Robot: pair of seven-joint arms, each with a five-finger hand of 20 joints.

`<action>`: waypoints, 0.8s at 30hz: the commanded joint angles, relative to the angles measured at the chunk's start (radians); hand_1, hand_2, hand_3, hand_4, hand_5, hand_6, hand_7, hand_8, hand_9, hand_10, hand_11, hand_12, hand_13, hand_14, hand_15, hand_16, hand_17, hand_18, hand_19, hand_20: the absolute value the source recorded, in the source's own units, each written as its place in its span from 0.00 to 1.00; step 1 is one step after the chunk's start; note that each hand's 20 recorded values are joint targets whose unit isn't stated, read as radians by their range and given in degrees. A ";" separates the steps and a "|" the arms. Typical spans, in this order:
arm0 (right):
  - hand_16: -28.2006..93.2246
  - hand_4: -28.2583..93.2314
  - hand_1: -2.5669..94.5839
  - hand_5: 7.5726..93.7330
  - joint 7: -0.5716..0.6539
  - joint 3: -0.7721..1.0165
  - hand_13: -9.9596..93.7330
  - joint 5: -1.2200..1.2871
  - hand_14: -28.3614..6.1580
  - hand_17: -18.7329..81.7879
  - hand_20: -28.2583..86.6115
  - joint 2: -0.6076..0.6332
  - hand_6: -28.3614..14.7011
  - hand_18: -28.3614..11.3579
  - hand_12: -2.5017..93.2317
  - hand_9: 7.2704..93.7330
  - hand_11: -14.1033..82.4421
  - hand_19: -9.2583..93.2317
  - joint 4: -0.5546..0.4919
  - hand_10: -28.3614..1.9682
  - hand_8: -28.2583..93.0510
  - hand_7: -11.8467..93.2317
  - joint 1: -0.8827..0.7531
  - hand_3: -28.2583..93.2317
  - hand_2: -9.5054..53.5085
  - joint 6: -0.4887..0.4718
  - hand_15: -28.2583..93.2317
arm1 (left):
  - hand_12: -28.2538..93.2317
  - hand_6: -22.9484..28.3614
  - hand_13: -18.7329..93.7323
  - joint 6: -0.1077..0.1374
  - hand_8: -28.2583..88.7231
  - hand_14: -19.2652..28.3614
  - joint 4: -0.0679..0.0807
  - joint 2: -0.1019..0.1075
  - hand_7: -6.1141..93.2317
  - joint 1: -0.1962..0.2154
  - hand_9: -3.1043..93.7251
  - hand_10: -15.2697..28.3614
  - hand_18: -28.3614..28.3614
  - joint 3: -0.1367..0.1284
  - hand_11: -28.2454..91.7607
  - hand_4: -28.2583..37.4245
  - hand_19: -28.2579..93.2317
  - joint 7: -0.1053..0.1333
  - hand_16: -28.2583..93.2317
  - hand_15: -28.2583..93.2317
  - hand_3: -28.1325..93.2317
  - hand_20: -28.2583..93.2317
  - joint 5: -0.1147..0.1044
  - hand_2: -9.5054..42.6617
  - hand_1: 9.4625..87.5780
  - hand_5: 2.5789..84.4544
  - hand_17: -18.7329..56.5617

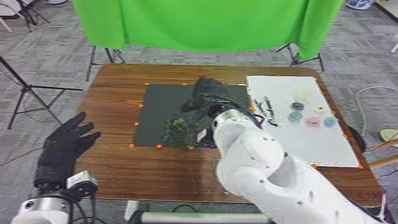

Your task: Arrange flowers

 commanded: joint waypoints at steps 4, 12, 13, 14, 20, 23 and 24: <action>0.30 0.04 0.35 0.60 0.121 0.062 0.60 0.046 0.17 0.47 0.56 0.194 0.37 0.00 0.22 0.52 0.71 1.00 0.168 0.00 0.11 0.39 0.015 0.93 0.00 0.077 0.91 | 0.30 0.62 0.39 -0.005 0.16 0.93 -0.001 0.014 0.20 0.014 0.35 0.77 0.92 0.029 0.46 0.15 0.77 -0.003 0.15 0.64 0.90 0.18 0.000 0.32 0.20 0.39 0.15; 0.29 0.03 0.34 0.59 0.193 0.084 0.60 0.083 0.20 0.47 0.56 0.278 0.37 0.00 0.21 0.52 0.73 1.00 0.277 0.01 0.11 0.40 -0.042 0.93 0.00 0.165 0.92 | 0.30 0.62 0.39 -0.018 0.16 0.94 0.008 0.005 0.20 -0.008 0.35 0.78 0.92 0.036 0.46 0.15 0.77 -0.013 0.15 0.64 0.91 0.18 0.004 0.32 0.20 0.39 0.15; 0.29 0.03 0.34 0.59 0.193 0.098 0.60 0.076 0.20 0.47 0.56 0.283 0.37 0.00 0.21 0.52 0.73 1.00 0.286 0.01 0.11 0.39 -0.057 0.93 0.00 0.164 0.92 | 0.30 0.62 0.39 -0.019 0.16 0.94 0.007 0.001 0.20 -0.005 0.35 0.77 0.92 0.037 0.46 0.15 0.77 -0.014 0.15 0.64 0.91 0.19 0.004 0.32 0.20 0.39 0.15; 0.29 0.03 0.34 0.59 0.202 0.092 0.60 0.082 0.20 0.47 0.56 0.298 0.37 0.00 0.21 0.52 0.73 1.00 0.291 0.01 0.11 0.39 -0.056 0.93 0.00 0.178 0.92 | 0.30 0.62 0.39 -0.017 0.16 0.94 0.007 0.001 0.20 -0.005 0.35 0.77 0.92 0.040 0.46 0.15 0.77 -0.013 0.15 0.64 0.91 0.19 0.003 0.32 0.20 0.39 0.15; 0.29 0.02 0.34 0.59 0.202 0.095 0.60 0.078 0.20 0.47 0.57 0.319 0.37 0.01 0.21 0.51 0.73 1.00 0.314 0.01 0.11 0.38 -0.060 0.93 0.00 0.204 0.92 | 0.30 0.62 0.39 -0.015 0.16 0.94 0.011 -0.013 0.20 0.000 0.35 0.77 0.92 0.034 0.46 0.15 0.77 -0.008 0.15 0.64 0.91 0.19 -0.001 0.32 0.20 0.39 0.15; 0.29 0.02 0.34 0.59 0.193 0.086 0.60 0.078 0.20 0.47 0.57 0.310 0.37 0.01 0.21 0.51 0.73 1.00 0.326 0.02 0.11 0.39 -0.050 0.93 0.00 0.207 0.92 | 0.30 0.62 0.39 -0.021 0.16 0.94 0.011 -0.017 0.20 -0.004 0.35 0.78 0.92 0.026 0.46 0.15 0.77 -0.010 0.15 0.64 0.91 0.19 0.005 0.31 0.20 0.39 0.15; 0.29 0.02 0.34 0.59 0.194 0.071 0.60 0.081 0.20 0.47 0.57 0.308 0.37 0.01 0.20 0.51 0.74 1.00 0.329 0.02 0.11 0.39 -0.037 0.93 0.00 0.213 0.92 | 0.30 0.62 0.39 -0.019 0.16 0.94 0.013 -0.015 0.20 -0.008 0.35 0.78 0.92 0.027 0.46 0.15 0.77 -0.008 0.15 0.64 0.91 0.19 0.002 0.31 0.20 0.39 0.15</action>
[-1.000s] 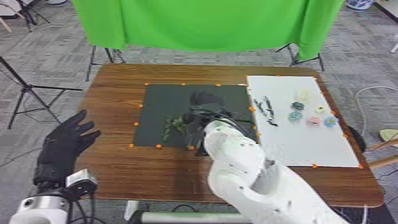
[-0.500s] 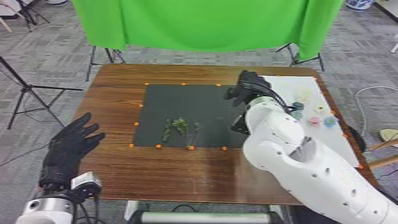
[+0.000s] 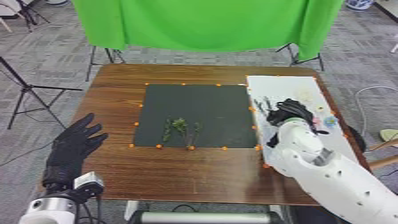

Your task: Arrange flowers

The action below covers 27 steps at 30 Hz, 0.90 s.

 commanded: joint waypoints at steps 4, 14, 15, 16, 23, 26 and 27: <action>0.29 0.02 0.34 0.59 -0.003 -0.049 0.60 -0.015 0.20 0.47 0.57 -0.017 0.37 0.01 0.20 0.51 0.74 1.00 0.042 0.02 0.11 0.39 0.056 0.94 0.00 0.030 0.92 | 0.30 0.62 0.39 -0.011 0.16 0.94 0.010 -0.017 0.20 -0.001 0.35 0.78 0.92 -0.004 0.46 0.15 0.77 -0.003 0.15 0.64 0.91 0.19 0.002 0.31 0.20 0.39 0.15; 0.29 0.02 0.34 0.59 0.004 -0.142 0.59 0.000 0.20 0.47 0.57 -0.072 0.38 0.01 0.20 0.51 0.74 1.00 0.109 0.02 0.10 0.40 0.135 0.94 0.00 0.026 0.92 | 0.30 0.62 0.39 -0.022 0.16 0.94 0.016 -0.030 0.20 -0.007 0.35 0.77 0.92 -0.002 0.46 0.15 0.77 -0.014 0.15 0.64 0.91 0.19 0.006 0.31 0.20 0.39 0.15; 0.29 0.02 0.34 0.59 0.008 -0.144 0.59 0.001 0.20 0.47 0.57 -0.077 0.38 0.01 0.20 0.51 0.74 1.00 0.118 0.03 0.10 0.40 0.137 0.94 0.00 0.016 0.92 | 0.30 0.62 0.39 -0.021 0.16 0.94 0.016 -0.030 0.20 -0.008 0.35 0.77 0.92 -0.002 0.46 0.15 0.77 -0.012 0.15 0.64 0.91 0.19 0.008 0.31 0.20 0.39 0.15; 0.29 0.02 0.34 0.59 0.009 -0.140 0.59 0.007 0.20 0.47 0.57 -0.083 0.38 0.01 0.20 0.51 0.74 1.00 0.125 0.03 0.10 0.40 0.135 0.94 0.00 0.007 0.92 | 0.30 0.62 0.39 -0.020 0.16 0.94 0.016 -0.030 0.20 -0.007 0.35 0.77 0.92 -0.002 0.46 0.15 0.77 -0.013 0.15 0.64 0.91 0.19 0.007 0.31 0.20 0.39 0.15; 0.29 0.01 0.35 0.63 0.025 -0.095 0.61 0.074 0.21 0.47 0.57 -0.088 0.41 0.01 0.20 0.54 0.74 1.00 0.146 0.06 0.10 0.40 0.082 0.94 0.00 -0.012 0.91 | 0.30 0.62 0.39 -0.021 0.16 0.94 0.016 -0.032 0.20 -0.002 0.35 0.78 0.92 -0.004 0.46 0.15 0.77 -0.012 0.15 0.64 0.91 0.19 0.004 0.31 0.20 0.39 0.15; 0.29 0.01 0.36 0.67 0.022 -0.077 0.63 0.076 0.22 0.47 0.58 -0.092 0.43 0.01 0.20 0.57 0.73 1.00 0.154 0.09 0.10 0.39 0.058 0.93 0.00 -0.055 0.91 | 0.30 0.62 0.39 -0.020 0.16 0.94 0.016 -0.032 0.20 -0.004 0.35 0.78 0.92 -0.006 0.46 0.15 0.77 -0.012 0.15 0.64 0.91 0.19 0.004 0.31 0.20 0.39 0.15; 0.29 0.01 0.37 0.68 0.025 -0.077 0.64 0.091 0.23 0.47 0.58 -0.092 0.44 0.01 0.20 0.58 0.73 1.00 0.153 0.11 0.10 0.39 0.056 0.93 0.00 -0.066 0.91 | 0.30 0.62 0.39 -0.019 0.16 0.94 0.017 -0.032 0.20 -0.004 0.35 0.77 0.92 -0.005 0.46 0.15 0.77 -0.012 0.15 0.64 0.91 0.19 0.004 0.31 0.20 0.39 0.15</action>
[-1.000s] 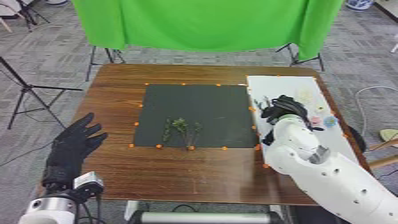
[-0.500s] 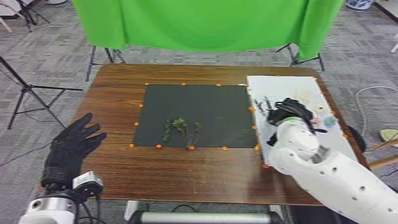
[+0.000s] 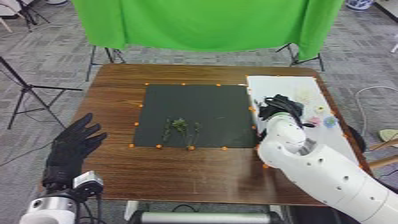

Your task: Arrange flowers

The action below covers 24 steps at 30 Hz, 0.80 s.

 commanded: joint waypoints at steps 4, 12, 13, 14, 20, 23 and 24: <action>0.30 0.01 0.38 0.72 0.010 0.037 0.67 0.066 0.26 0.48 0.58 -0.027 0.47 0.00 0.21 0.63 0.72 1.00 0.036 0.16 0.11 0.38 -0.095 0.93 0.00 -0.131 0.90 | 0.30 0.62 0.39 -0.013 0.16 0.94 0.006 -0.011 0.20 0.008 0.35 0.78 0.92 -0.002 0.46 0.15 0.77 -0.008 0.15 0.64 0.91 0.19 0.004 0.31 0.20 0.39 0.15; 0.32 0.01 0.38 0.73 0.009 -0.035 0.67 0.025 0.27 0.48 0.58 -0.058 0.48 0.00 0.22 0.64 0.72 1.00 0.048 0.18 0.11 0.38 -0.103 0.93 0.00 -0.157 0.89 | 0.30 0.62 0.39 -0.021 0.15 0.94 0.008 -0.012 0.20 -0.003 0.35 0.77 0.92 0.003 0.46 0.15 0.77 -0.017 0.15 0.64 0.91 0.19 0.009 0.31 0.20 0.39 0.15; 0.32 0.01 0.38 0.73 0.009 -0.043 0.67 0.020 0.27 0.48 0.58 -0.059 0.48 0.00 0.22 0.64 0.72 1.00 0.051 0.18 0.11 0.38 -0.101 0.93 0.00 -0.164 0.89 | 0.30 0.62 0.39 -0.020 0.16 0.93 0.008 -0.012 0.20 -0.002 0.35 0.77 0.92 0.003 0.46 0.15 0.77 -0.014 0.15 0.64 0.91 0.19 0.007 0.31 0.20 0.39 0.15; 0.32 0.01 0.38 0.73 0.008 -0.046 0.67 0.013 0.27 0.48 0.58 -0.058 0.48 0.00 0.22 0.64 0.72 1.00 0.052 0.18 0.11 0.38 -0.106 0.93 0.00 -0.174 0.89 | 0.30 0.62 0.39 -0.020 0.16 0.93 0.007 -0.012 0.20 0.000 0.35 0.77 0.92 0.001 0.46 0.15 0.77 -0.015 0.15 0.64 0.91 0.19 0.007 0.31 0.20 0.39 0.15; 0.32 0.00 0.41 0.75 0.018 -0.078 0.69 -0.014 0.29 0.49 0.59 -0.046 0.50 0.00 0.22 0.67 0.72 1.00 0.063 0.21 0.14 0.39 -0.114 0.92 0.00 -0.207 0.89 | 0.30 0.62 0.39 -0.019 0.15 0.94 0.007 -0.015 0.20 0.003 0.35 0.77 0.92 -0.002 0.46 0.15 0.77 -0.016 0.15 0.64 0.91 0.19 0.007 0.31 0.20 0.39 0.15; 0.33 0.00 0.49 0.78 0.022 -0.093 0.72 -0.027 0.34 0.51 0.61 -0.046 0.51 0.00 0.23 0.71 0.71 1.00 0.076 0.26 0.25 0.41 -0.113 0.87 0.00 -0.241 0.88 | 0.30 0.62 0.39 -0.022 0.15 0.94 0.007 -0.016 0.20 0.001 0.35 0.77 0.92 -0.003 0.46 0.15 0.77 -0.016 0.15 0.64 0.91 0.19 0.009 0.31 0.20 0.39 0.15; 0.34 0.00 0.51 0.80 0.027 -0.100 0.73 -0.019 0.35 0.51 0.61 -0.046 0.53 0.01 0.25 0.74 0.69 1.00 0.082 0.29 0.26 0.41 -0.111 0.86 0.00 -0.235 0.88 | 0.30 0.62 0.39 -0.020 0.15 0.94 0.007 -0.017 0.20 0.002 0.35 0.77 0.92 -0.003 0.46 0.15 0.77 -0.016 0.15 0.64 0.91 0.19 0.009 0.31 0.20 0.39 0.15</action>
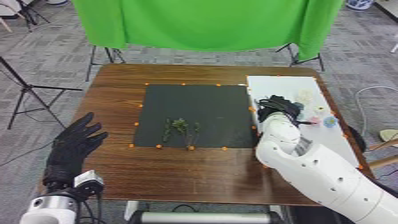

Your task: Arrange flowers

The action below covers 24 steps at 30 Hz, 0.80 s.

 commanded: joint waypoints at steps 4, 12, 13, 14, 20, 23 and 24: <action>0.35 0.00 0.56 0.89 0.026 -0.088 0.79 0.076 0.41 0.55 0.65 -0.008 0.61 0.02 0.28 0.85 0.64 1.00 0.087 0.39 0.29 0.39 -0.118 0.85 0.00 -0.093 0.87 | 0.30 0.62 0.39 -0.015 0.15 0.94 0.004 -0.014 0.20 0.010 0.35 0.78 0.92 -0.004 0.46 0.15 0.77 -0.011 0.15 0.64 0.91 0.19 0.007 0.31 0.20 0.39 0.15; 0.37 0.00 0.56 0.90 -0.003 -0.052 0.81 0.079 0.40 0.57 0.73 0.000 0.59 0.00 0.32 0.87 0.64 1.00 0.080 0.41 0.41 0.38 -0.145 0.90 0.00 -0.017 0.88 | 0.30 0.62 0.39 -0.012 0.16 0.94 0.003 -0.015 0.20 0.015 0.35 0.78 0.92 -0.005 0.46 0.15 0.77 -0.010 0.15 0.64 0.91 0.19 0.006 0.31 0.20 0.39 0.15; 0.37 0.00 0.55 0.90 -0.008 -0.050 0.81 0.078 0.40 0.57 0.74 0.002 0.59 0.00 0.33 0.87 0.65 1.00 0.079 0.41 0.43 0.38 -0.145 0.91 0.00 -0.008 0.89 | 0.30 0.62 0.39 -0.008 0.16 0.94 0.003 -0.013 0.20 0.016 0.35 0.78 0.92 -0.004 0.46 0.15 0.77 -0.009 0.15 0.64 0.91 0.19 0.004 0.31 0.20 0.39 0.15; 0.38 0.00 0.55 0.90 -0.007 -0.050 0.81 0.071 0.40 0.57 0.74 0.004 0.59 0.00 0.33 0.87 0.65 1.00 0.078 0.41 0.44 0.39 -0.144 0.92 0.00 0.007 0.89 | 0.30 0.62 0.39 -0.006 0.16 0.94 0.003 -0.014 0.20 0.014 0.35 0.78 0.92 -0.004 0.46 0.15 0.77 -0.010 0.15 0.64 0.91 0.19 0.004 0.31 0.20 0.39 0.15; 0.38 0.00 0.54 0.88 -0.008 -0.047 0.82 0.038 0.41 0.58 0.77 0.029 0.58 0.00 0.35 0.85 0.69 1.00 0.047 0.41 0.45 0.42 -0.128 0.94 0.00 0.131 0.92 | 0.30 0.62 0.39 -0.002 0.16 0.94 -0.002 -0.011 0.20 0.024 0.35 0.78 0.92 -0.009 0.46 0.15 0.77 -0.005 0.15 0.64 0.91 0.19 0.002 0.31 0.20 0.39 0.15; 0.38 0.00 0.53 0.88 -0.019 -0.041 0.82 0.006 0.42 0.58 0.78 0.037 0.57 0.00 0.35 0.85 0.70 1.00 0.028 0.40 0.45 0.43 -0.107 0.96 0.00 0.185 0.92 | 0.30 0.62 0.39 0.009 0.16 0.94 -0.002 -0.008 0.20 0.032 0.35 0.78 0.92 -0.007 0.46 0.15 0.77 0.006 0.15 0.64 0.91 0.19 -0.003 0.32 0.20 0.39 0.15; 0.38 0.00 0.52 0.88 -0.016 -0.049 0.83 0.005 0.42 0.59 0.79 0.043 0.57 0.00 0.36 0.86 0.71 1.00 0.020 0.40 0.45 0.44 -0.092 0.96 0.00 0.205 0.92 | 0.30 0.62 0.39 0.010 0.16 0.94 -0.002 -0.004 0.20 0.033 0.35 0.78 0.92 -0.006 0.46 0.15 0.77 0.013 0.15 0.64 0.91 0.19 -0.006 0.32 0.20 0.39 0.15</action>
